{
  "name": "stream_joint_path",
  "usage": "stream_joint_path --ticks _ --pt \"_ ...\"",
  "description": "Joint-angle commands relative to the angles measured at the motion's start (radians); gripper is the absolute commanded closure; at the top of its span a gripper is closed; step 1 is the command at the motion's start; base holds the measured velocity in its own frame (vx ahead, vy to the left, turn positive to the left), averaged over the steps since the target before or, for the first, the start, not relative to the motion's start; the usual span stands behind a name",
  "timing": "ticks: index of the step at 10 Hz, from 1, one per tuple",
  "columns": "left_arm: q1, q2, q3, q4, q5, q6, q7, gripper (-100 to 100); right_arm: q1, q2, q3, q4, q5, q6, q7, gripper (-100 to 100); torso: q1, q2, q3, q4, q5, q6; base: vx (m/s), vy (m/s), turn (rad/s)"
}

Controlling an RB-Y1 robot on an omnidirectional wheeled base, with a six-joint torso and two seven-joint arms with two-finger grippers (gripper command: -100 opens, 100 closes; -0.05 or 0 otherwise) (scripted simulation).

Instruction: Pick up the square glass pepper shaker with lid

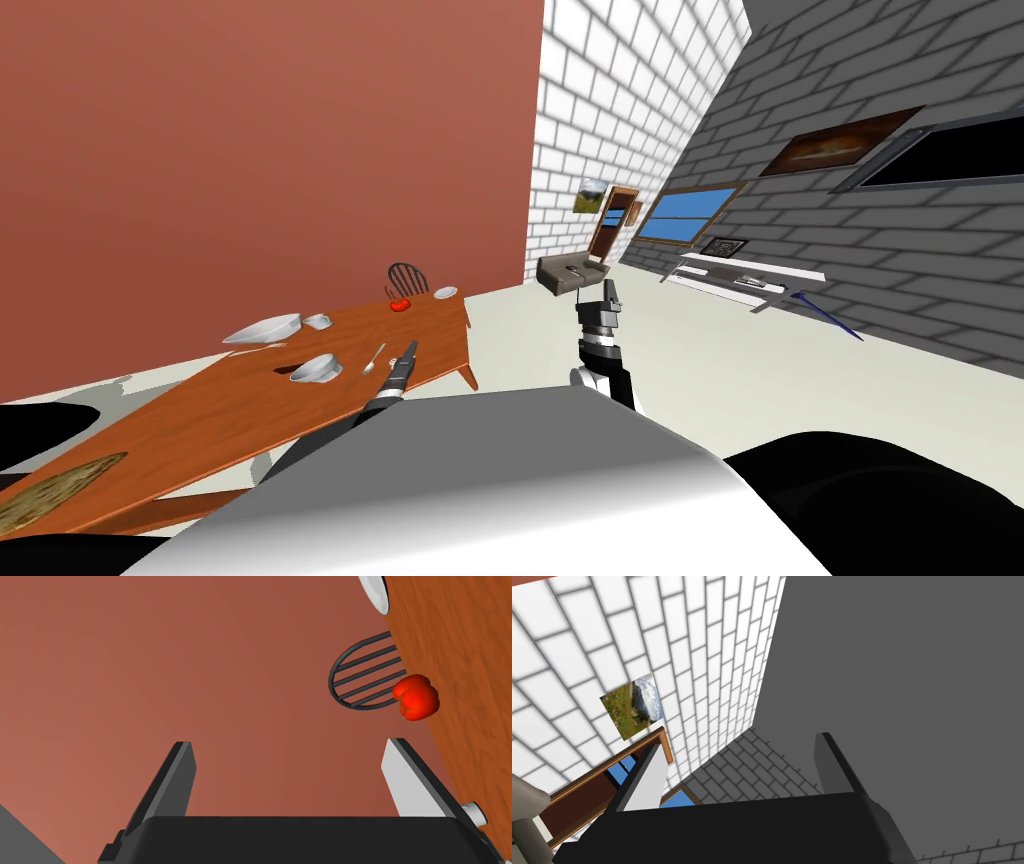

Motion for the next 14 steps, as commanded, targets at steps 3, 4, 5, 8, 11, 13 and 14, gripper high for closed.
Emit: stream_joint_path --ticks 3,4,5,8,11,13,14 --pt "0.014 0.018 0.015 0.085 -0.012 0.021 -0.034 -100 0.0 0.0 0.0 0.0 0.0 0.0 0.0 0 0.0 0.0 0.0 0.0 0.0 0.0 0.007 -0.007 -0.159" --pt "0.02 0.03 0.022 0.125 -0.017 0.028 -0.049 -100 0.0 0.0 0.0 0.0 0.0 0.0 0.0 0 0.001 0.0 0.0 0.0 0.0 0.0 0.009 -0.005 -0.13" --pt "0.025 0.044 0.029 0.166 -0.022 0.034 -0.065 -100 0.0 0.0 0.0 0.0 0.0 0.0 0.0 0 0.001 0.0 0.0 0.0 0.0 0.0 0.013 -0.002 -0.252" --pt "0.031 0.06 0.035 0.213 -0.027 0.04 -0.08 -100 0.0 0.0 0.0 0.0 0.0 0.0 0.0 0 0.002 -0.001 0.0 0.0 0.0 0.0 0.01 0.011 -0.112" --pt "0.042 0.096 0.047 0.292 -0.039 0.049 -0.111 -100 0.0 0.0 0.0 0.0 0.0 0.0 0.0 0 0.001 0.0 0.0 0.0 0.0 0.0 0.009 0.01 -0.141" --pt "0.047 0.115 0.053 0.346 -0.044 0.053 -0.127 -100 0.0 0.0 0.0 0.0 0.0 0.0 0.0 0 0.003 -0.001 -0.001 0.0 0.0 0.001 0.015 0.03 -0.193" --pt "0.052 0.135 0.058 0.38 -0.05 0.056 -0.142 -100 0.0 0.0 0.0 0.0 0.0 0.0 0.0 0 0.003 -0.001 0.0 0.0 0.001 0.0 0.009 0.027 -0.155"
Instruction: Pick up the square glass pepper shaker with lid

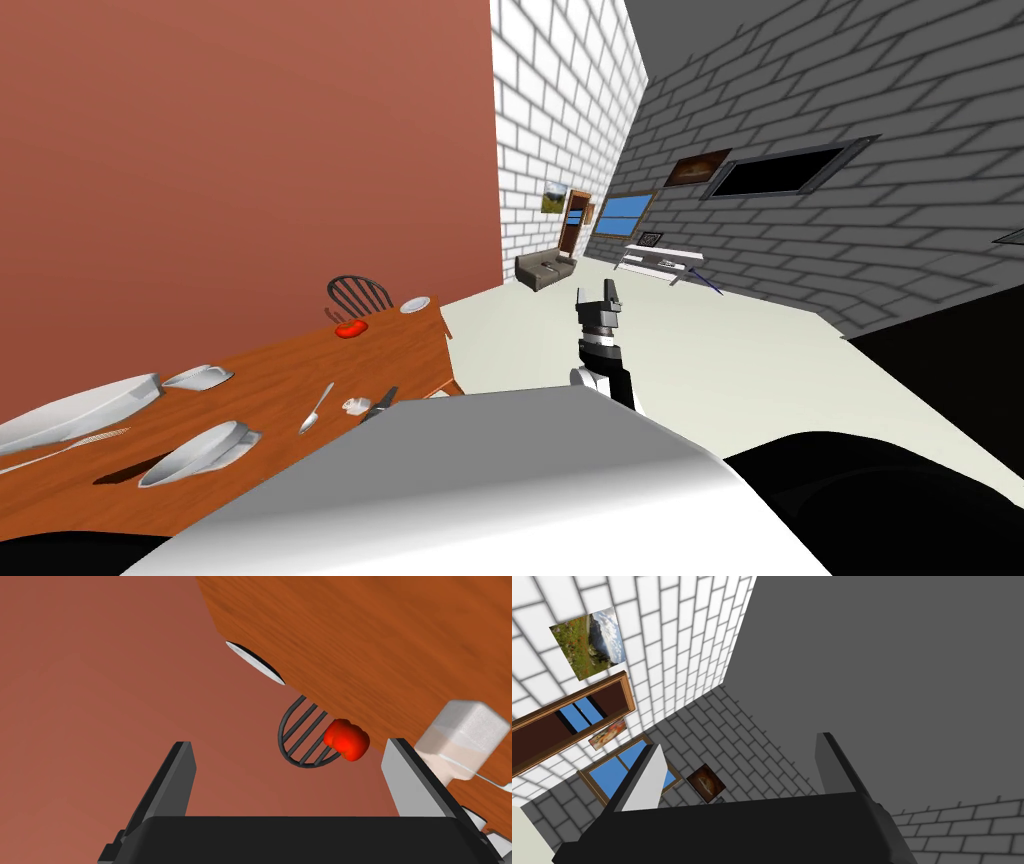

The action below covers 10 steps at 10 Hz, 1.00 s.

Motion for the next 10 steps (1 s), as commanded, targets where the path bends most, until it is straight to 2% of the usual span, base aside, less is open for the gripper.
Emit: stream_joint_path --ticks 1,2,3,4,7,9,10 --pt "-0.001 0.016 0.003 0.033 -0.001 0.002 -0.006 -100 0.0 0.0 0.0 0.0 0.0 0.0 0.0 0 0.0 0.0 0.0 0.0 0.0 0.0 0.007 0.023 -0.078" --pt "0.004 0.036 0.008 0.076 -0.007 0.005 -0.021 -100 0.0 0.0 0.0 0.0 0.0 0.0 0.0 0 0.0 0.0 0.0 0.0 0.0 0.0 0.012 0.021 -0.17" --pt "0.004 0.036 0.008 0.076 -0.007 0.005 -0.021 -100 0.0 0.0 0.0 0.0 0.0 0.0 0.0 0 0.0 0.0 0.0 0.0 0.0 0.0 0.008 0.022 -0.082" --pt "0.008 0.056 0.013 0.114 -0.013 0.007 -0.036 -100 0.0 0.0 0.0 0.0 0.0 0.0 0.0 0 -0.001 0.0 0.0 0.0 0.0 0.0 0.008 0.019 -0.127" --pt "0.013 0.075 0.017 0.16 -0.018 0.009 -0.051 -100 0.0 0.0 0.0 0.0 0.0 0.0 0.0 0 0.0 -0.001 0.0 0.0 0.0 0.0 0.012 0.026 -0.117" --pt "0.02 0.111 0.026 0.228 -0.028 0.011 -0.078 -100 0.0 0.0 0.0 0.0 0.0 0.0 0.0 0 0.0 0.0 0.0 0.0 0.0 0.0 0.009 0.028 -0.193" --pt "0.02 0.111 0.026 0.236 -0.028 0.011 -0.078 -100 0.0 0.0 0.0 0.0 0.0 0.0 0.0 0 0.0 0.0 0.0 0.0 0.0 0.0 0.011 0.033 -0.081"
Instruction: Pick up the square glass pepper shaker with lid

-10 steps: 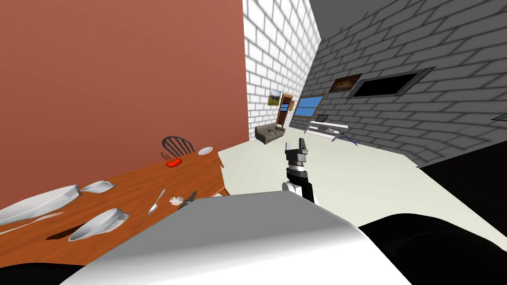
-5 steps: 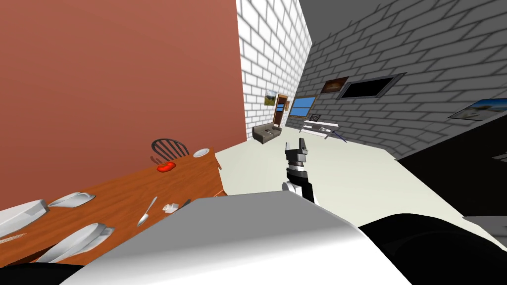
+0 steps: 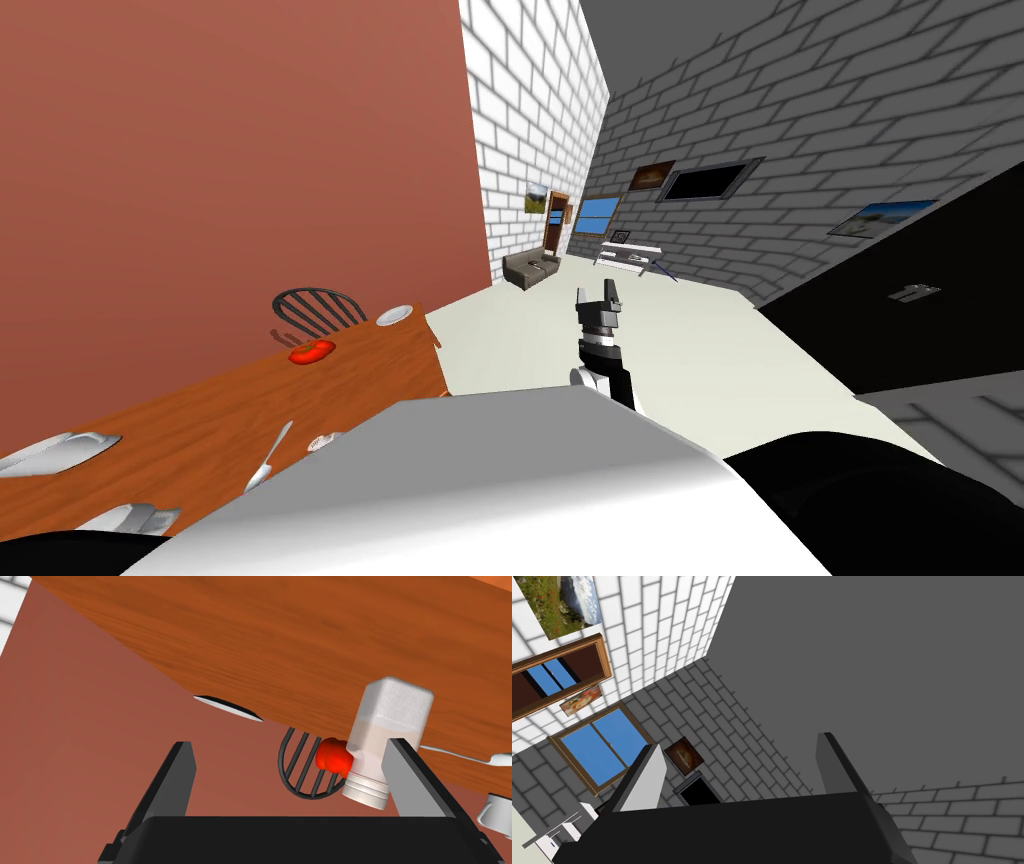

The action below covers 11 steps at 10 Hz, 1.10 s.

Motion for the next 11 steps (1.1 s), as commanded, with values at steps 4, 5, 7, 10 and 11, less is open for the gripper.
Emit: stream_joint_path --ticks 4,5,7,10,11 --pt "0.002 0.049 0.013 0.116 -0.014 -0.006 -0.039 -100 0.0 0.0 0.0 0.0 0.0 0.0 0.0 0 -0.001 0.0 0.0 0.0 0.0 0.0 0.01 0.022 -0.13" --pt "0.002 0.049 0.013 0.122 -0.014 -0.006 -0.039 -100 0.0 0.0 0.0 0.0 0.0 0.0 0.0 0 0.0 0.0 0.0 0.0 0.0 0.0 0.01 0.029 -0.059" --pt "0.006 0.073 0.019 0.17 -0.02 -0.005 -0.057 -100 0.0 0.0 0.0 0.0 0.0 0.0 0.0 0 0.0 0.0 0.0 0.0 0.0 0.0 0.017 0.035 -0.123" --pt "0.014 0.089 0.025 0.2 -0.026 -0.002 -0.073 -100 0.0 0.0 0.0 0.0 0.0 0.0 0.0 0 0.001 -0.001 0.0 0.0 0.0 0.0 0.015 0.04 -0.125" --pt "0.013 0.09 0.025 0.202 -0.026 0.0 -0.074 0 0.0 0.0 0.0 0.0 0.0 0.0 0.0 0 -0.001 0.0 0.0 0.0 0.0 0.0 0.0 0.0 0.0"
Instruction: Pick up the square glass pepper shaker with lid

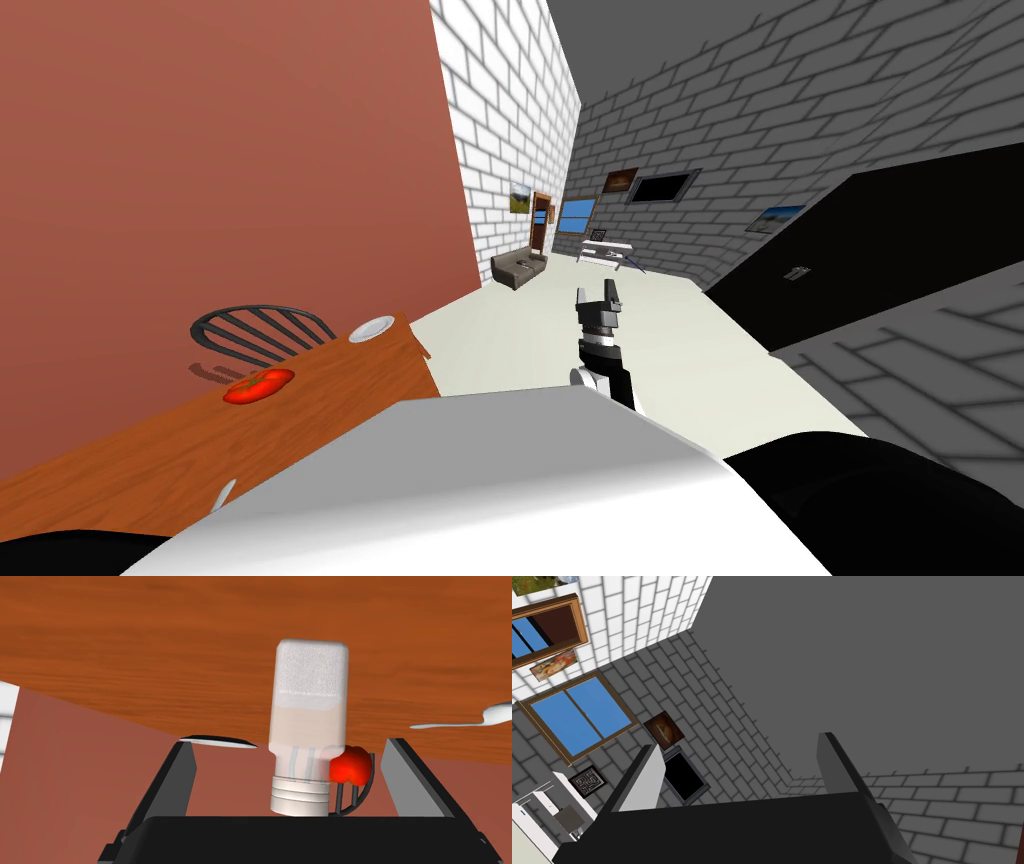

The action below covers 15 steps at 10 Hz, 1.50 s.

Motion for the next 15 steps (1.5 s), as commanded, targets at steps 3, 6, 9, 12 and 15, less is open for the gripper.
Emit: stream_joint_path --ticks 3,6,9,12,15 --pt "-0.07 -0.028 0.005 0.044 -0.012 0.02 -0.033 -100 0.0 0.0 0.0 0.0 0.0 0.0 0.0 0 0.003 0.0 0.0 0.0 0.001 0.0 -0.011 0.053 -0.011" --pt "-0.061 -0.024 0.005 0.04 -0.011 0.015 -0.029 100 0.0 0.0 0.0 0.0 0.0 0.0 0.0 0 0.0 0.0 0.0 0.0 0.0 0.0 -0.003 0.015 -0.003" --pt "-0.064 -0.024 0.006 0.037 -0.009 0.011 -0.028 100 0.0 0.0 0.0 0.0 0.0 0.0 0.0 0 0.0 -0.002 -0.003 -0.003 0.0 0.0 0.0 0.0 -0.004" --pt "-0.014 -0.006 0.001 0.009 -0.002 0.004 -0.007 100 0.0 0.0 0.0 0.0 0.0 0.0 0.0 0 -0.002 -0.002 -0.002 -0.002 0.0 -0.001 0.004 -0.033 0.009" --pt "-0.01 -0.003 0.001 0.012 -0.002 0.001 -0.006 0 0.0 0.0 0.0 0.0 0.0 0.0 0.0 0 -0.003 -0.001 -0.002 -0.002 0.0 0.0 0.006 -0.036 0.013"
